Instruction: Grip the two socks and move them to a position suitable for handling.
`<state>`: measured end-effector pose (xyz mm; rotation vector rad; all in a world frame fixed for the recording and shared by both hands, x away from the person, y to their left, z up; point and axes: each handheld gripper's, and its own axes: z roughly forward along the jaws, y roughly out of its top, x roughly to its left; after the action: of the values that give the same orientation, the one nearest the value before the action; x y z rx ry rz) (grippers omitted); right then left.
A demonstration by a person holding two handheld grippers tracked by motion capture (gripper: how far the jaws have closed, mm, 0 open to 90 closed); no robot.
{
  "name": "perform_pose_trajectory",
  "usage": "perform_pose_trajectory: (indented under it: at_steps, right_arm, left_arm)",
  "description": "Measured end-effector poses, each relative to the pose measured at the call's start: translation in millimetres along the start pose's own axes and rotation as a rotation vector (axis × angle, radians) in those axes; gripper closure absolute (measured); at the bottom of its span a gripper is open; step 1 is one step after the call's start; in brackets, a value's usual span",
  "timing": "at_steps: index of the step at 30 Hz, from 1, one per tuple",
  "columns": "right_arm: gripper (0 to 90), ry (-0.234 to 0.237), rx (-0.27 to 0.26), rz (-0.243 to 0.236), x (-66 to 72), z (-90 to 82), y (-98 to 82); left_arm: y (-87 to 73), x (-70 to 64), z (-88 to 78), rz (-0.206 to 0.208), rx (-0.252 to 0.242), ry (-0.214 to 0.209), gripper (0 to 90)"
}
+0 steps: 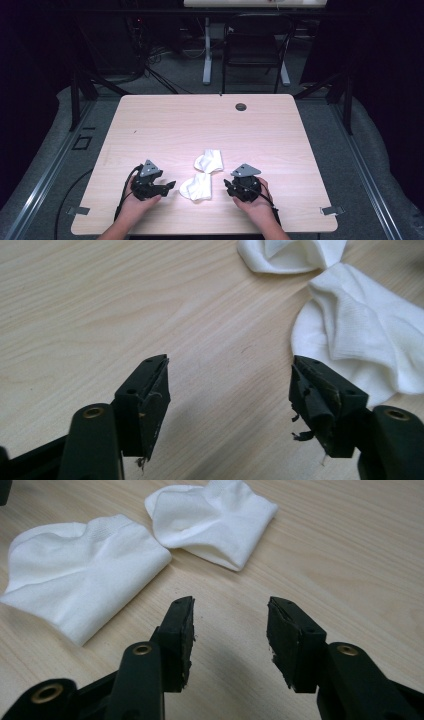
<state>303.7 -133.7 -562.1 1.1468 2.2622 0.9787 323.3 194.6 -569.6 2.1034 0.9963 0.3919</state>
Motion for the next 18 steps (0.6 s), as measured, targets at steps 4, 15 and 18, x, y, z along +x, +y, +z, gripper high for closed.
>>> perform_pose_trajectory:
  at_steps: [4, 15, 18]
  right_arm:
    - [55.2, -0.012, -0.032, -0.02, 1.6, -2.4, 1.0]
    - [61.6, 0.066, -0.025, 0.022, 7.3, -4.9, 5.7]
    - [62.7, 0.085, -0.022, 0.004, 11.7, -5.9, 7.6]
  left_arm:
    - [0.2, -2.7, -1.6, 0.014, -0.01, -0.012, 41.4]
    - [0.4, -11.3, -2.6, 0.051, -0.051, -0.085, 46.0]
    - [1.8, -14.1, -5.2, 0.058, -0.069, -0.088, 47.4]
